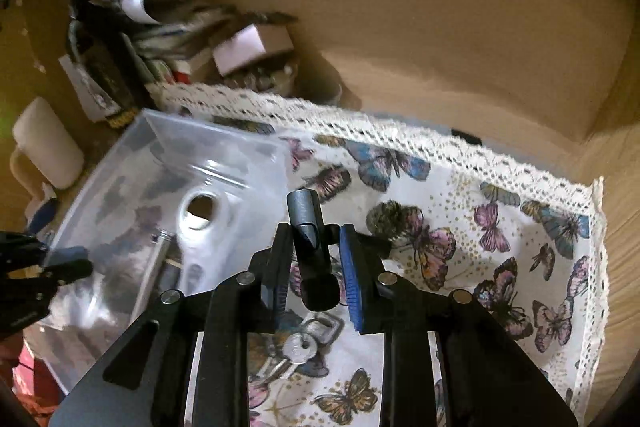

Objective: Organize rigid objects
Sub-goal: 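Grasp the black clip with the right gripper, then lower the black clip into the clear box onto the black-and-gold box and release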

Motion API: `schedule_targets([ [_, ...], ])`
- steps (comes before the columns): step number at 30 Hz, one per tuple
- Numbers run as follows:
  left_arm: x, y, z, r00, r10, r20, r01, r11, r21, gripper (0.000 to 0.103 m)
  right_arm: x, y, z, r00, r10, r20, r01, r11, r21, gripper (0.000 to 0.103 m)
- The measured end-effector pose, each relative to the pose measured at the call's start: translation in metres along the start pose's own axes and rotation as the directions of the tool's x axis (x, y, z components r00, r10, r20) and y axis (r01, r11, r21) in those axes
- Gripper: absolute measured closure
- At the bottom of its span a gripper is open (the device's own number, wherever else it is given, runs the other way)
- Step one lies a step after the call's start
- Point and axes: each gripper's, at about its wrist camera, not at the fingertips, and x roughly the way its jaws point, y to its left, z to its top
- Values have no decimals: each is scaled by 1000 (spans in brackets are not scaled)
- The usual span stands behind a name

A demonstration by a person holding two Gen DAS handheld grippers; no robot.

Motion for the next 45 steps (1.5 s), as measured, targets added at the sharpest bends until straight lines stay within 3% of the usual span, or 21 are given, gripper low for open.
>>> schedule_targets([
  [15,-10,-1,-4,1000,5,20,-5,1000,7,92,-30,50,9,994,68,86,-57,991,-118,81],
  [28,-11,-2,-5,1000,6,20,-6,1000,9,92,1,87,0,993,115,-12,-115,975,-192,81],
  [36,-11,-2,-5,1000,6,21,-6,1000,8,92,20,93,-6,986,139,-94,-154,971,-181,81],
  [40,-11,-3,-5,1000,7,20,-7,1000,10,92,17,95,-7,987,136,-87,-151,970,-189,80],
  [45,-11,-4,-4,1000,9,19,-9,1000,11,92,6,93,-5,991,127,-50,-134,972,-194,70],
])
